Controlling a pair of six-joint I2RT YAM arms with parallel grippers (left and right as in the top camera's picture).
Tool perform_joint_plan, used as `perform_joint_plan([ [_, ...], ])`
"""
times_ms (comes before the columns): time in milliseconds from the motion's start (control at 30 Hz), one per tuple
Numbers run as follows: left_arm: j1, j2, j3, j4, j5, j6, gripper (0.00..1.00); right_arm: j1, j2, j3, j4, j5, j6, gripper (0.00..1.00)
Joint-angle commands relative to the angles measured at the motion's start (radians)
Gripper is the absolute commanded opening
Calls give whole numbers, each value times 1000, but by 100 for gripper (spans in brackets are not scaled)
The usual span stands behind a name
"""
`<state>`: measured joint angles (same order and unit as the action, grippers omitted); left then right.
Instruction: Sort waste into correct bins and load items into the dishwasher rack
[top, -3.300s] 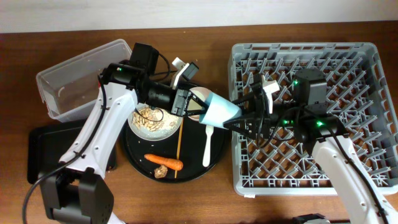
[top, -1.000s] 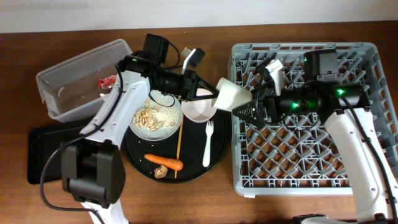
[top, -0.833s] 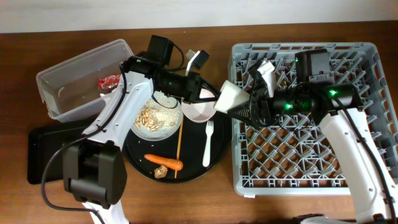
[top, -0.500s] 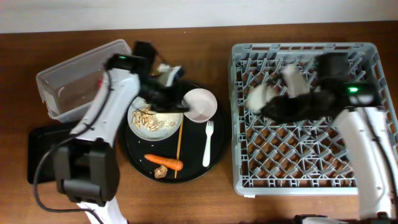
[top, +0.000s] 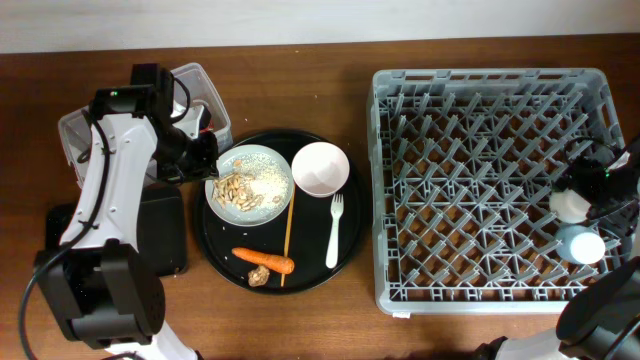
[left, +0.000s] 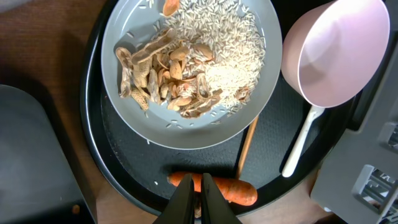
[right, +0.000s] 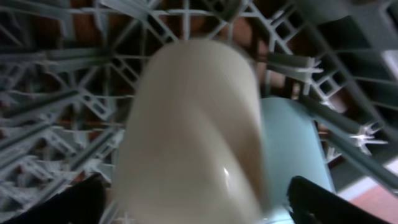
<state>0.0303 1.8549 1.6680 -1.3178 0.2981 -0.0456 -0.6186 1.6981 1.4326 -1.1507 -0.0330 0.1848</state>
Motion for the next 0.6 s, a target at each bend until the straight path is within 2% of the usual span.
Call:
perform_joint_plan([
  [0,1,-20,3,-1,-7,9,6,-3,1,17,56,-121,8,99],
  [100,1,-20,3,-5,-7,9,6,-3,-4,20,39,-147,8,99],
  [167,1,-20,3,-4,-7,9,7,0,-64,69,4,-350,-73,99],
  [233,1,-20,3,-5,-6,8,11,45,-135,112,-45,-368,-105,99],
  [300,1,-20,3,-8,-6,9,11,163,-220,111,-76,-348,-129,99],
  [433,0,-20,3,-11,1,9,12,407,-225,110,-153,-353,-237,99],
  [467,-6,-20,3,-9,5,8,28,525,-220,110,-150,-351,-293,99],
  [533,-33,-20,3,-5,4,9,33,673,-187,110,-145,-343,-304,99],
  [567,-49,-20,3,1,5,8,33,702,-171,110,-147,-341,-304,99],
])
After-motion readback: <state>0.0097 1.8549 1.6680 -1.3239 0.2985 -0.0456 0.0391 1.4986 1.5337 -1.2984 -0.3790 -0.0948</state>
